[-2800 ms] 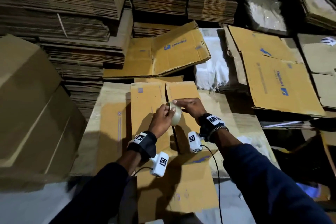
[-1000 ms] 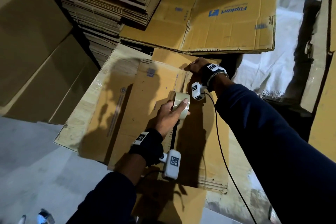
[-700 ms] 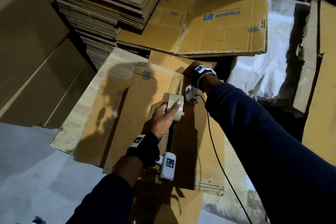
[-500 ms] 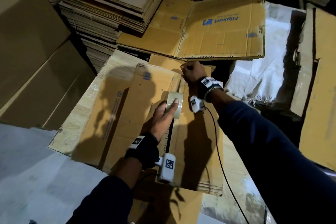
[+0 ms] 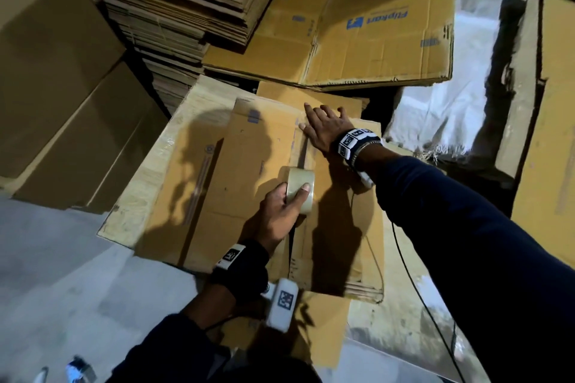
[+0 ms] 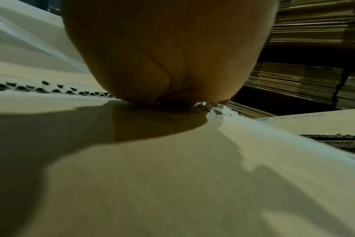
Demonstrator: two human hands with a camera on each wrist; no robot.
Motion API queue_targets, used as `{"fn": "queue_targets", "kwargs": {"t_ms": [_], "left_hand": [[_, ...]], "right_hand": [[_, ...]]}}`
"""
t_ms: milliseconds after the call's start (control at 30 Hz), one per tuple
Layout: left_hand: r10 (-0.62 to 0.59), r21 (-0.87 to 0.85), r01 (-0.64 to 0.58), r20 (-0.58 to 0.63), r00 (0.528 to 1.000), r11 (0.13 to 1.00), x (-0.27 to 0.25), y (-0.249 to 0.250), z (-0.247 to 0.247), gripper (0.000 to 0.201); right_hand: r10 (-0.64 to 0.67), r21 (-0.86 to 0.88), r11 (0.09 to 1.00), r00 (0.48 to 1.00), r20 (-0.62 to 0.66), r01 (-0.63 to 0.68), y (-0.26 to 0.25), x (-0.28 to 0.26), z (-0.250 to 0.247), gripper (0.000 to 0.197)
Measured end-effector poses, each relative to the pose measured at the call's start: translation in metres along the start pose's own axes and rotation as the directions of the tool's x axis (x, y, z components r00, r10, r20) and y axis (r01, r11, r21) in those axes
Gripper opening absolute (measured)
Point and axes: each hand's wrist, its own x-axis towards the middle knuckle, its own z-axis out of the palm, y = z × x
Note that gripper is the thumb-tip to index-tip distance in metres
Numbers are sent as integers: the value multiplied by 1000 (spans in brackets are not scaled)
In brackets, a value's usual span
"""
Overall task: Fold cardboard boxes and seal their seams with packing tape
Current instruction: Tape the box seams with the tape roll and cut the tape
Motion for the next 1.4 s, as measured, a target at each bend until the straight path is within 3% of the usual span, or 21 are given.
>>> {"fn": "queue_targets", "kwargs": {"t_ms": [67, 133, 267, 367, 433, 567, 700, 833, 1000, 1400], "left_hand": [[5, 24, -6, 49, 999, 1000, -1, 8, -4, 48], [1, 55, -7, 105, 994, 998, 1, 9, -9, 51], [65, 122, -84, 156, 986, 989, 20, 26, -12, 57], [94, 111, -112, 161, 982, 987, 36, 42, -9, 43], [78, 77, -91, 159, 984, 993, 37, 43, -9, 30], [74, -1, -75, 181, 981, 997, 21, 35, -12, 20], [91, -51, -83, 189, 978, 995, 14, 29, -26, 23], [109, -55, -99, 216, 970, 994, 13, 23, -36, 32], [47, -30, -41, 247, 968, 999, 10, 0, -44, 38], [14, 7, -15, 154, 988, 1000, -57, -47, -56, 34]], "right_hand": [[10, -15, 1000, 1000, 20, -9, 0, 3, -4, 77], [-12, -44, 999, 1000, 11, 13, 0, 5, -9, 77], [-213, 12, 977, 975, 63, 212, -5, 11, -28, 76], [-157, 39, 988, 959, 235, 152, -2, 17, -34, 110], [-85, 83, 995, 951, 298, 63, -1, 20, -28, 99], [-14, 78, 997, 965, 261, -7, -9, 20, -16, 85], [25, 48, 998, 975, 222, -37, -15, 15, -13, 87], [31, 61, 997, 965, 261, -49, -16, 15, -15, 90], [34, 110, 992, 961, 275, -66, -23, 7, -17, 95], [78, 21, 996, 984, 159, -82, -45, -17, -5, 94]]}}
